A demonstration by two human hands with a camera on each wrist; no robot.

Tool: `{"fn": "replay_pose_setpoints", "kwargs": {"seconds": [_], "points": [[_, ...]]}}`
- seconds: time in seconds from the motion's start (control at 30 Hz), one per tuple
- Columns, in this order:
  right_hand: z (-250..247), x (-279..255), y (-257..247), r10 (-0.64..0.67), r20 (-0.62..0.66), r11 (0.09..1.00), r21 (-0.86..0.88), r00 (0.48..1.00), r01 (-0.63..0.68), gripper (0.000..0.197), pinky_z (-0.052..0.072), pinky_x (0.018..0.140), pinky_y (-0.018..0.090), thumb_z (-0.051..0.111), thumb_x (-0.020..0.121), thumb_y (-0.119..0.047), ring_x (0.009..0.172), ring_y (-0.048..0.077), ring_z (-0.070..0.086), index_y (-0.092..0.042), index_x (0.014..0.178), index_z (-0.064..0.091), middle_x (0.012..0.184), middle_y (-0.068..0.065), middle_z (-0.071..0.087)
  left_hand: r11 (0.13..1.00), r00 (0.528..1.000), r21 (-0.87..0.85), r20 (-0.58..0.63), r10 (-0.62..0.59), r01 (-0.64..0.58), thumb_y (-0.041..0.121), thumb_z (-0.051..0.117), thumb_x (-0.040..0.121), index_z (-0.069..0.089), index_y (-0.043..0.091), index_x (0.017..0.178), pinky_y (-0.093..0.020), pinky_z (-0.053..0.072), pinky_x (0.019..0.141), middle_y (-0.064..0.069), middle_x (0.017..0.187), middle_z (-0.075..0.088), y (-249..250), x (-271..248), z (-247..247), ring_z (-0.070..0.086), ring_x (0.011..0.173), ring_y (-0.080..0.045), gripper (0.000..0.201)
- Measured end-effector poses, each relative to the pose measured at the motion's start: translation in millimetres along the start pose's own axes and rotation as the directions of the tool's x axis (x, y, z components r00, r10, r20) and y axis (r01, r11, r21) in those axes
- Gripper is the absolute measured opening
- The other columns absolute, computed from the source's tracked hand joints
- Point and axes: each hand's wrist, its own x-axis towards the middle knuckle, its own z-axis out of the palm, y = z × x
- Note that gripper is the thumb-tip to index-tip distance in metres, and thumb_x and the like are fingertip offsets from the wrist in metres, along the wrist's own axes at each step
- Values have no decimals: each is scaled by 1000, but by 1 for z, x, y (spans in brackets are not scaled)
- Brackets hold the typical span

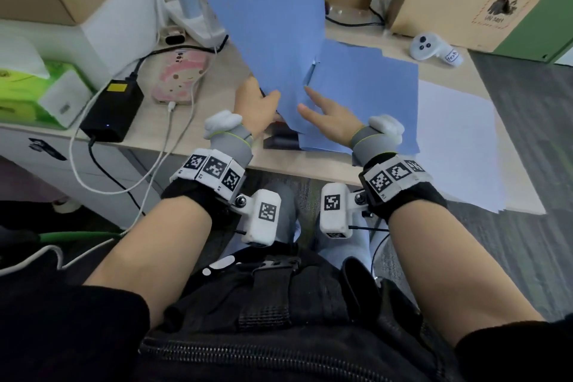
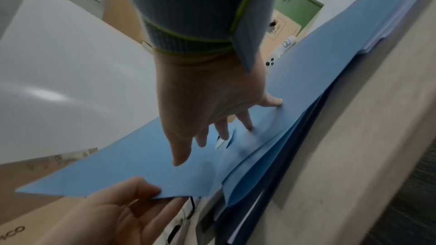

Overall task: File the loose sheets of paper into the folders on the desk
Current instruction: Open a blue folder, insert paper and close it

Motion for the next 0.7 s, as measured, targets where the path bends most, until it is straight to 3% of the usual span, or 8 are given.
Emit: {"fn": "replay_pose_setpoints", "kwargs": {"seconds": [0.07,0.17,0.27,0.37,0.47,0.57,0.63,0.7], "points": [[5,3,-6,-33,9,998,-62,999,33,58,8,121,32,39,99,-40,148,16,12,-24,150,17,159,3,16,970,990,-199,8,-142,141,1,43,84,55,7,81,-32,61,58,-12,80,62,-5,1,-9,67,65,-24,15],[12,8,-10,-52,29,989,-140,998,55,54,1,121,37,37,99,-39,148,19,9,-27,149,20,159,9,13,937,967,-275,-74,-245,217,12,43,91,54,16,76,-24,56,46,-14,83,66,-8,5,-24,68,52,-19,20],[14,10,-11,-55,40,981,-183,998,62,50,-3,121,41,36,99,-42,148,21,10,-31,147,27,159,10,14,919,930,-327,-215,-299,220,19,50,86,61,9,97,-25,51,42,-10,93,71,-20,18,-38,69,59,-29,18],[13,8,-13,-38,45,978,-202,998,46,46,-4,119,40,36,99,-43,148,21,7,-33,144,33,160,5,11,954,863,-247,-429,-267,173,22,59,69,43,7,120,-36,58,71,-9,112,63,-30,26,-52,67,85,-31,56],[11,9,-12,-52,54,980,-189,997,61,44,-5,119,41,38,98,-43,148,23,5,-34,141,39,160,6,11,962,803,184,-593,-57,203,18,64,67,29,8,134,-31,32,104,-12,139,36,-27,27,-62,40,128,-28,77],[10,9,-9,-28,58,986,-164,998,37,42,-1,118,45,39,98,-44,148,28,0,-36,139,41,160,0,11,802,875,536,-482,33,264,21,62,72,30,21,141,-45,18,113,-13,153,16,-20,27,-66,11,144,-31,75],[10,10,-5,-25,50,989,-142,998,32,41,0,116,49,40,97,-45,148,28,-2,-38,138,44,160,-5,12,708,959,684,-281,32,177,17,56,77,46,26,131,-53,12,116,-5,153,26,-17,30,-63,6,146,-32,55],[11,13,0,-33,29,990,-137,999,36,39,-1,114,57,43,95,-48,149,25,1,-41,134,47,159,-10,16,731,994,681,-106,32,50,11,50,82,58,25,121,-56,4,117,3,144,44,-11,30,-54,8,147,-28,43]]}}
